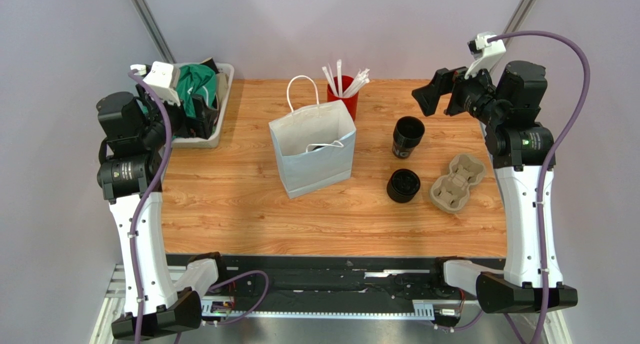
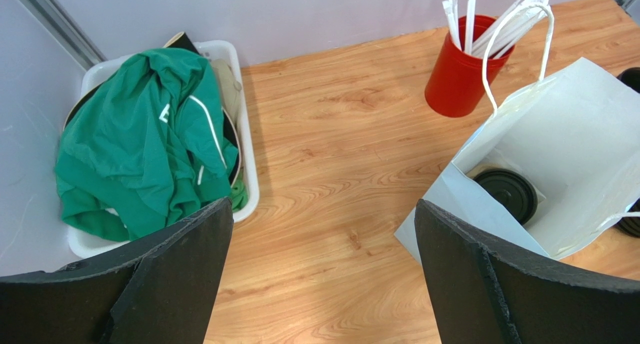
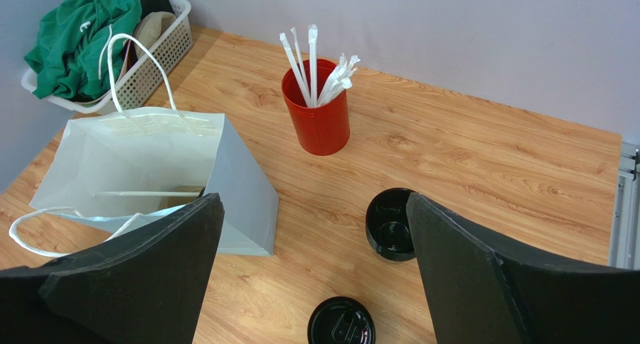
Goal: Pack the takeout coffee
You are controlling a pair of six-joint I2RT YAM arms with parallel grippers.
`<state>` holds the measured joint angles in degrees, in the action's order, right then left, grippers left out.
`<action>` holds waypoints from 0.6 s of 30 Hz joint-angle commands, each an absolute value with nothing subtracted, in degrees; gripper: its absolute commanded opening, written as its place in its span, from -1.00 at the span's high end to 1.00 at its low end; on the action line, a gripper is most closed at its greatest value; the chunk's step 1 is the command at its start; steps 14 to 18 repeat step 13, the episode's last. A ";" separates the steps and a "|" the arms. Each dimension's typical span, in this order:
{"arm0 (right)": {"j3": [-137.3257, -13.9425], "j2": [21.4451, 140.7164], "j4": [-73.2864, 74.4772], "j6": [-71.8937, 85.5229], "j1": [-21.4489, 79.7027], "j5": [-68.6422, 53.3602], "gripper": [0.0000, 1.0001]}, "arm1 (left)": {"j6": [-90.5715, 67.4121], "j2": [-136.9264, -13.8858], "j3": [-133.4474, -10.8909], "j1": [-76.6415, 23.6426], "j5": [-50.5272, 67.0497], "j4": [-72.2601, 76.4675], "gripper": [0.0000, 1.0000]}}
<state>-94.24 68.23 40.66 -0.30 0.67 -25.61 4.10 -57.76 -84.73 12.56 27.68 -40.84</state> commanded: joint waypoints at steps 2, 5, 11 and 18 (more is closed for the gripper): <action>-94.75 67.41 39.90 1.14 0.53 -24.87 -0.94 | 3.34 -56.87 -84.20 13.36 28.30 -38.85 -0.98; -94.75 67.33 39.99 1.06 0.53 -24.61 -0.93 | 3.25 -56.95 -84.20 13.27 28.74 -38.76 -0.98; -94.57 67.24 39.64 1.05 0.53 -23.90 -0.92 | 3.25 -56.95 -83.85 13.27 29.00 -38.58 -0.98; -94.57 67.24 39.64 1.05 0.53 -24.17 -0.92 | 3.34 -56.87 -83.58 13.27 28.92 -38.58 -0.98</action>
